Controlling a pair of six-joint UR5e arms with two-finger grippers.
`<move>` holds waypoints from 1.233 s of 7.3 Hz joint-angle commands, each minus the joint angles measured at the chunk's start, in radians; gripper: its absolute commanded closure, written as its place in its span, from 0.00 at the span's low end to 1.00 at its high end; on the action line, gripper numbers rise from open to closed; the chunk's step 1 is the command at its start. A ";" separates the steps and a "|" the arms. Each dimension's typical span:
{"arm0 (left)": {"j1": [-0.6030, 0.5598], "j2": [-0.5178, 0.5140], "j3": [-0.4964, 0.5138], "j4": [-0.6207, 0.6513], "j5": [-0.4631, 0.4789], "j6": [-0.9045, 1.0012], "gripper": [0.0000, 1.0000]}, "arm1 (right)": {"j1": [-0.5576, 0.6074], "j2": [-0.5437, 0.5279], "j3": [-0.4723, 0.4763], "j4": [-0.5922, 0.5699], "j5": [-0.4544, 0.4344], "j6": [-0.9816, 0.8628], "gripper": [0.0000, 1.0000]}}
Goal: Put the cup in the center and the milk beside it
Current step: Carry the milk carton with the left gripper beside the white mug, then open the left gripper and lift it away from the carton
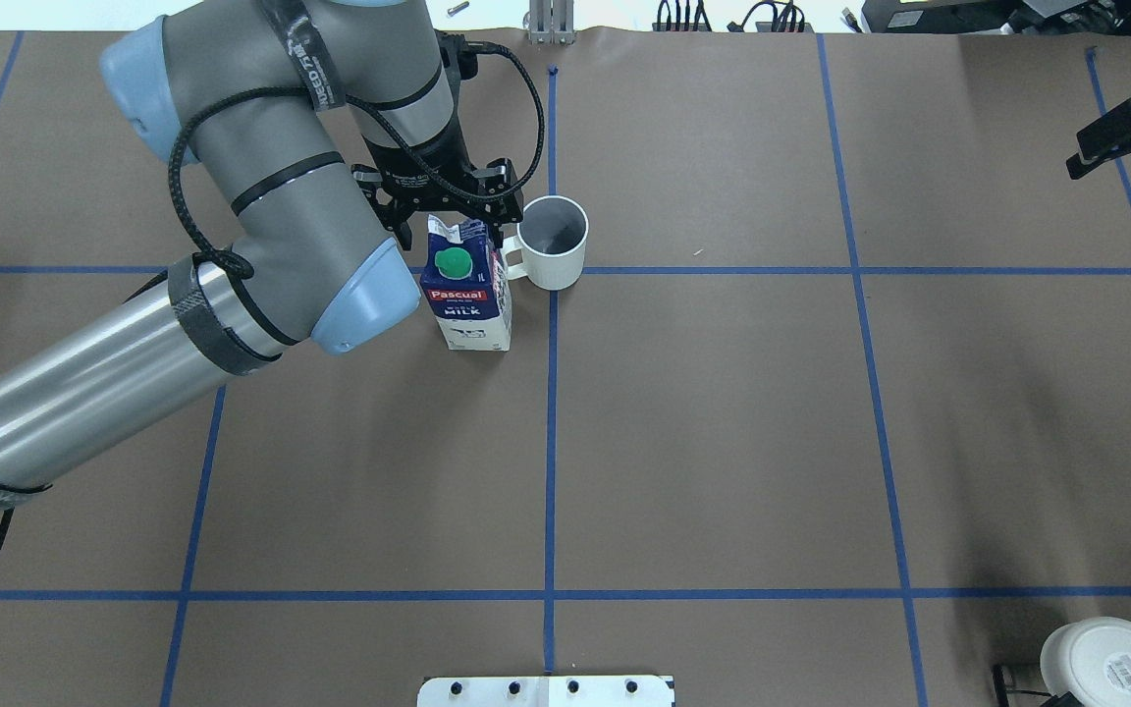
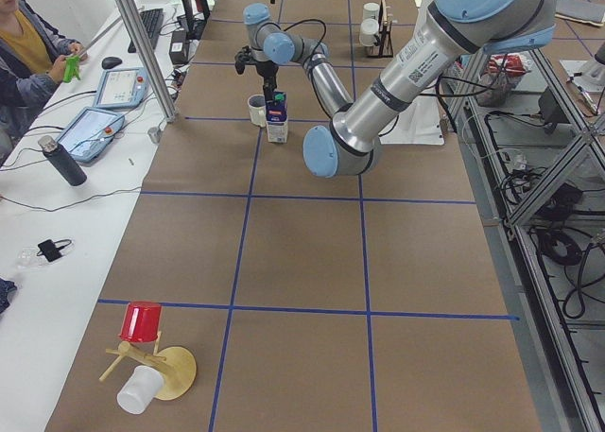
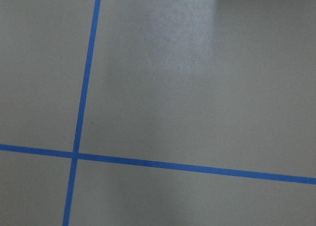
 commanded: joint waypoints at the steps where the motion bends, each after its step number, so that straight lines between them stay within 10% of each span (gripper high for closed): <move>1: -0.013 0.002 -0.059 0.013 0.012 -0.015 0.02 | 0.000 0.006 -0.003 -0.001 0.000 0.001 0.00; 5: -0.274 0.340 -0.359 0.015 0.012 0.214 0.02 | 0.003 -0.025 -0.007 -0.002 -0.014 -0.003 0.00; 9: -0.569 0.646 -0.308 0.006 -0.014 0.751 0.02 | 0.051 -0.121 0.060 0.012 0.011 -0.006 0.00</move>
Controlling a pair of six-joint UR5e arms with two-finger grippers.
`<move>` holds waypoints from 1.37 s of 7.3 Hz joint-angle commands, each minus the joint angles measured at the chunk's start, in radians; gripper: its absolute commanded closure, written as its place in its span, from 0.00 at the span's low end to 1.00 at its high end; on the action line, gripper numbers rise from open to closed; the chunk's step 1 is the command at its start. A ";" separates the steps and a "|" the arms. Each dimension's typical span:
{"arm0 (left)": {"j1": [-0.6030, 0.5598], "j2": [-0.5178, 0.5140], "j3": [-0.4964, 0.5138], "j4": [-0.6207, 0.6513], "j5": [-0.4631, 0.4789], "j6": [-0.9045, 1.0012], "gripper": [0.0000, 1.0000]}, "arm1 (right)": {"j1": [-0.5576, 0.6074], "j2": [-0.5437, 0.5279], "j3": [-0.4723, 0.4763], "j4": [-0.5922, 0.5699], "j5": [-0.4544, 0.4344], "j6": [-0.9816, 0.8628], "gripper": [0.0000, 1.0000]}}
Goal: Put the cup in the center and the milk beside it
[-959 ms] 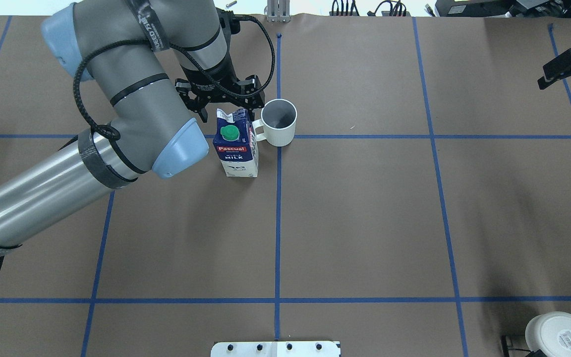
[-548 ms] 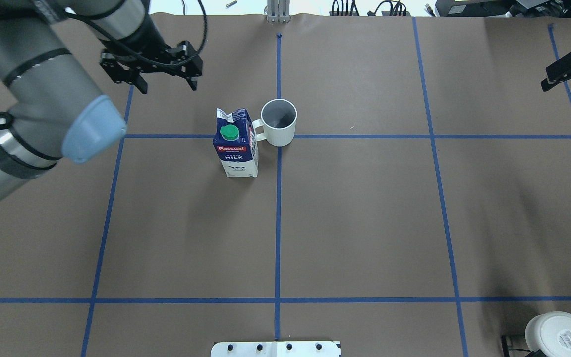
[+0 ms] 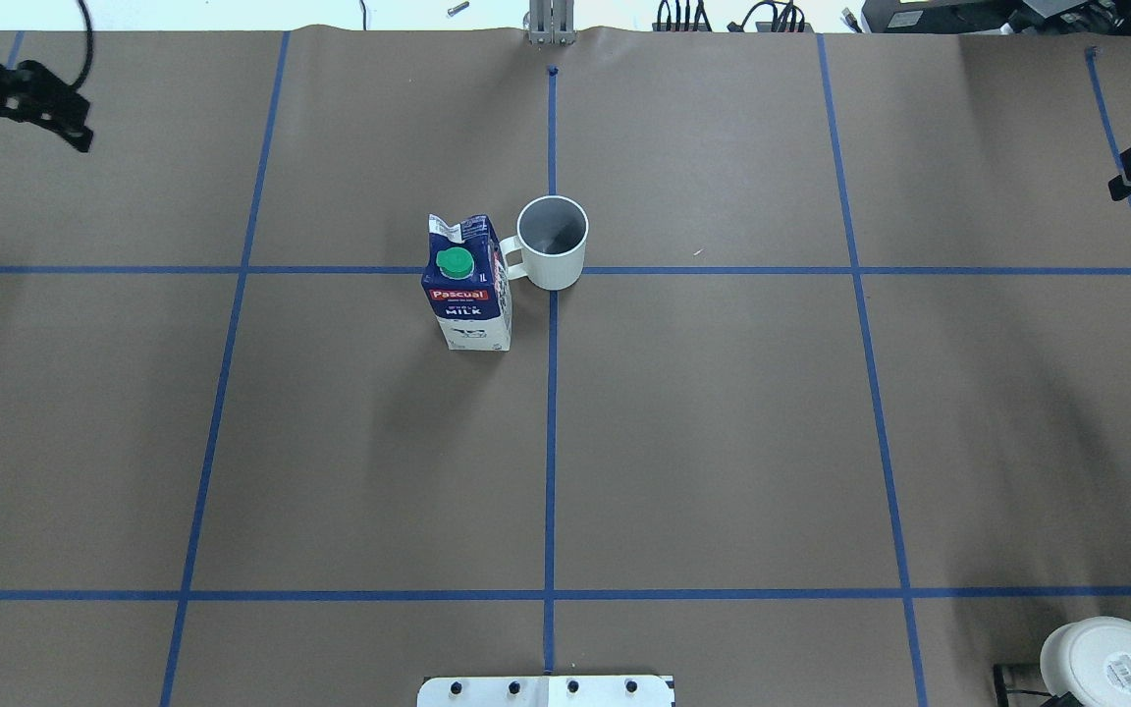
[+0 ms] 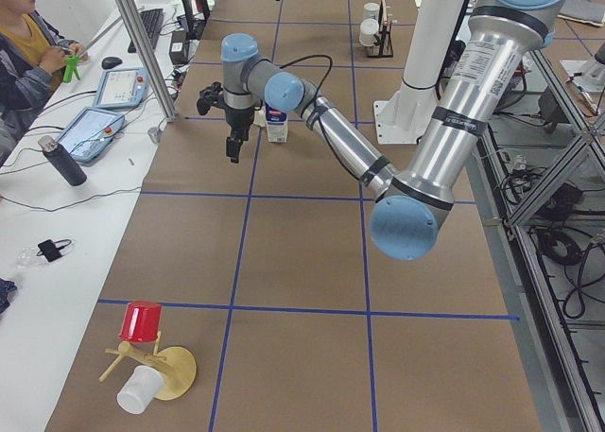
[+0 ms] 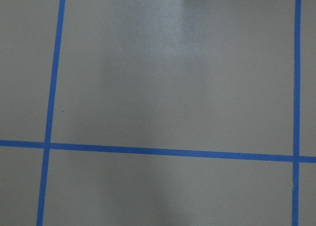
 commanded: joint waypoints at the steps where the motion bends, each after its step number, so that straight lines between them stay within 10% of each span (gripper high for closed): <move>1: -0.149 0.128 0.124 -0.012 -0.100 0.256 0.02 | 0.031 -0.053 0.071 0.004 0.007 -0.003 0.00; 10: -0.232 0.340 0.048 -0.217 -0.208 0.196 0.02 | 0.066 -0.204 0.127 -0.005 0.014 -0.118 0.00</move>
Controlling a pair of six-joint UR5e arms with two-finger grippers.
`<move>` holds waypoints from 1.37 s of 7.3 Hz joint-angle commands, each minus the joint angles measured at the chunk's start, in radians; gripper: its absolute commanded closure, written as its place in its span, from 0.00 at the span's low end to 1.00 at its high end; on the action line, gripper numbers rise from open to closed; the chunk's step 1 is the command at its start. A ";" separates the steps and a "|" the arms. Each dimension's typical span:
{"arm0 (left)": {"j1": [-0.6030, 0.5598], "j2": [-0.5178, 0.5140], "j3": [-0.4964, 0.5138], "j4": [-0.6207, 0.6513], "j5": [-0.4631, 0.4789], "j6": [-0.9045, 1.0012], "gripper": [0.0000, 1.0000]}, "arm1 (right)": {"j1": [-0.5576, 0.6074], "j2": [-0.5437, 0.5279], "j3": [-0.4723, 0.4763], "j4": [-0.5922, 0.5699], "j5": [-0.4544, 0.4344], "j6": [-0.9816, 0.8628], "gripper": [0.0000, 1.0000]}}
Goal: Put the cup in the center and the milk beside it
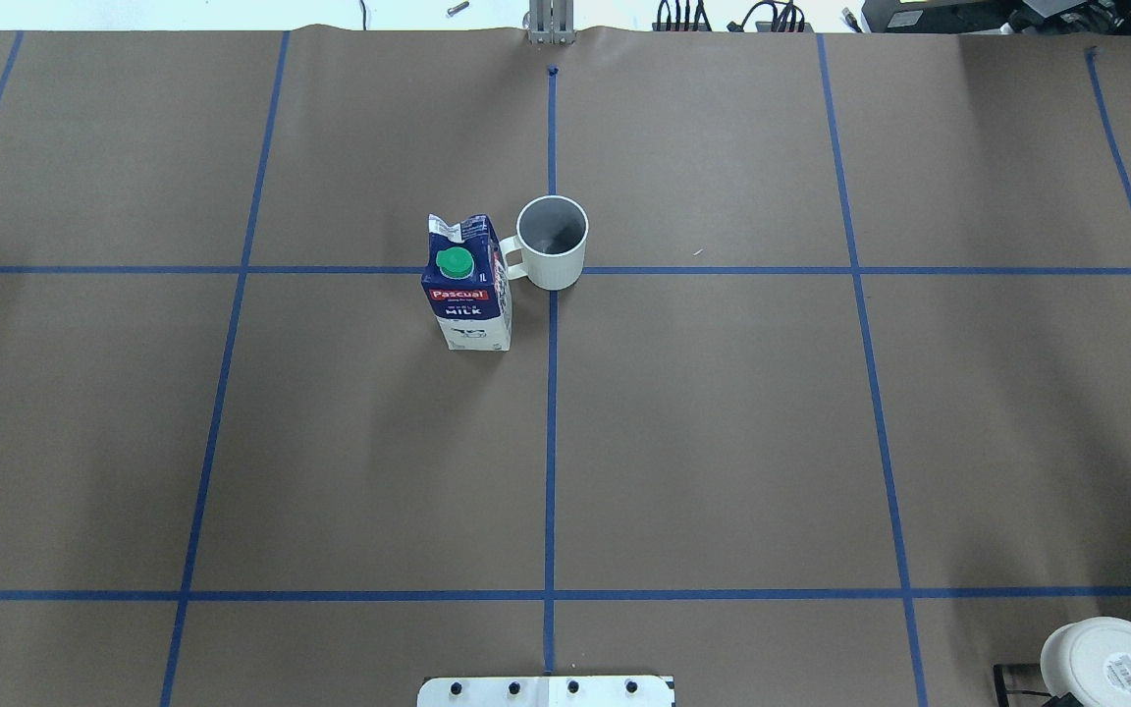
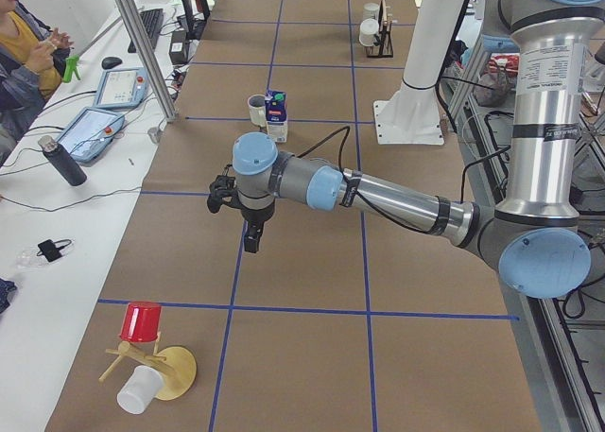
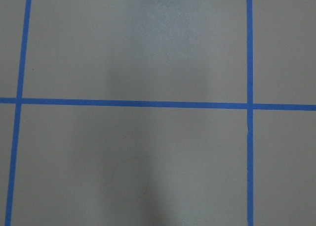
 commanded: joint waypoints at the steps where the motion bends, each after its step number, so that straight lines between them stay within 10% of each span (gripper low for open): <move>1: 0.002 -0.004 0.022 -0.002 0.017 -0.037 0.02 | -0.006 -0.006 -0.017 0.003 -0.008 -0.035 0.00; 10: 0.004 -0.001 -0.005 0.098 0.065 -0.028 0.02 | -0.020 0.001 -0.030 0.003 -0.031 -0.110 0.00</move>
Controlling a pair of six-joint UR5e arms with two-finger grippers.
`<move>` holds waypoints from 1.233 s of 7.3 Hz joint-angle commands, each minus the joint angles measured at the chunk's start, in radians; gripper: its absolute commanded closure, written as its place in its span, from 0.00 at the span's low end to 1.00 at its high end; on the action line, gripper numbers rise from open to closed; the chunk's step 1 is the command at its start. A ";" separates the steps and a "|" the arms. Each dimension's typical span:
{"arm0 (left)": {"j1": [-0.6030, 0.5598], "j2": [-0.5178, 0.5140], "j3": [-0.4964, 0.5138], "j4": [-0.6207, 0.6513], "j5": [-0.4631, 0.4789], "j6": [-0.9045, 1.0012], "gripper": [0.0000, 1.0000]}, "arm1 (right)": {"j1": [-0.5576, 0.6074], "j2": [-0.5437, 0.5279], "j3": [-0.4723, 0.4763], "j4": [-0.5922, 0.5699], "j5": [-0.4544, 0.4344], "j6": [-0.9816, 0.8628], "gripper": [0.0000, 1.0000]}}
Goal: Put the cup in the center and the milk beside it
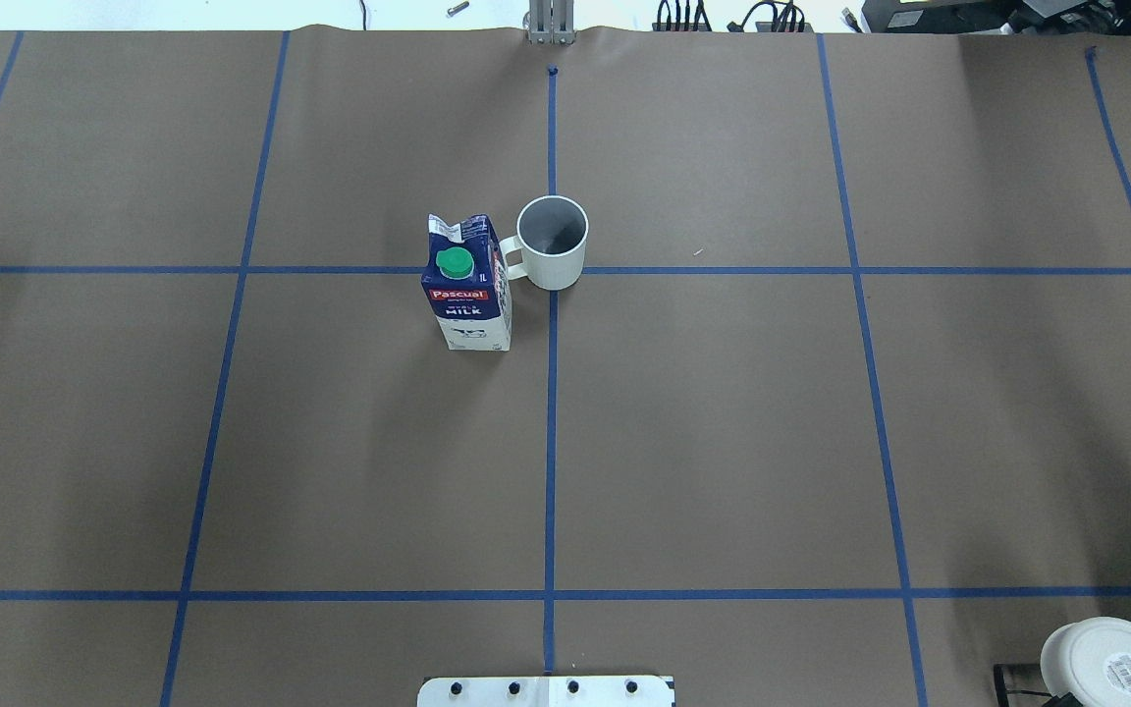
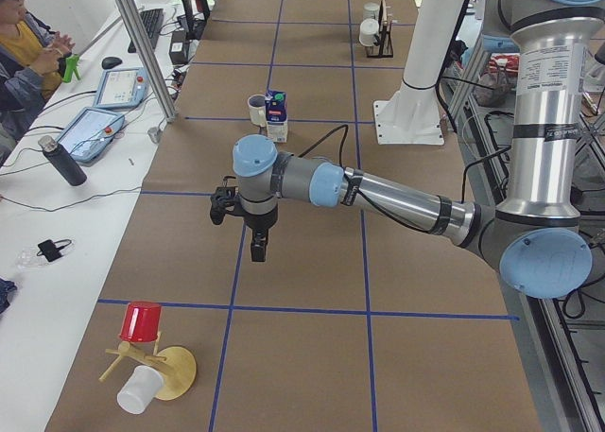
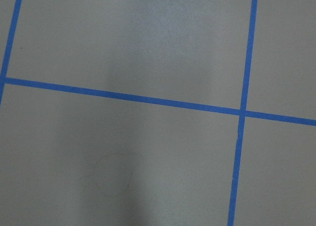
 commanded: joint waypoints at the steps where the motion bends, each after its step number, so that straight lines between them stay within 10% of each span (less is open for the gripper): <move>1: 0.001 -0.018 0.014 -0.004 -0.001 -0.008 0.02 | -0.001 0.003 -0.013 -0.003 0.004 0.004 0.00; 9: 0.002 -0.040 0.044 -0.014 -0.004 -0.008 0.02 | -0.002 0.016 -0.042 0.006 0.001 0.005 0.00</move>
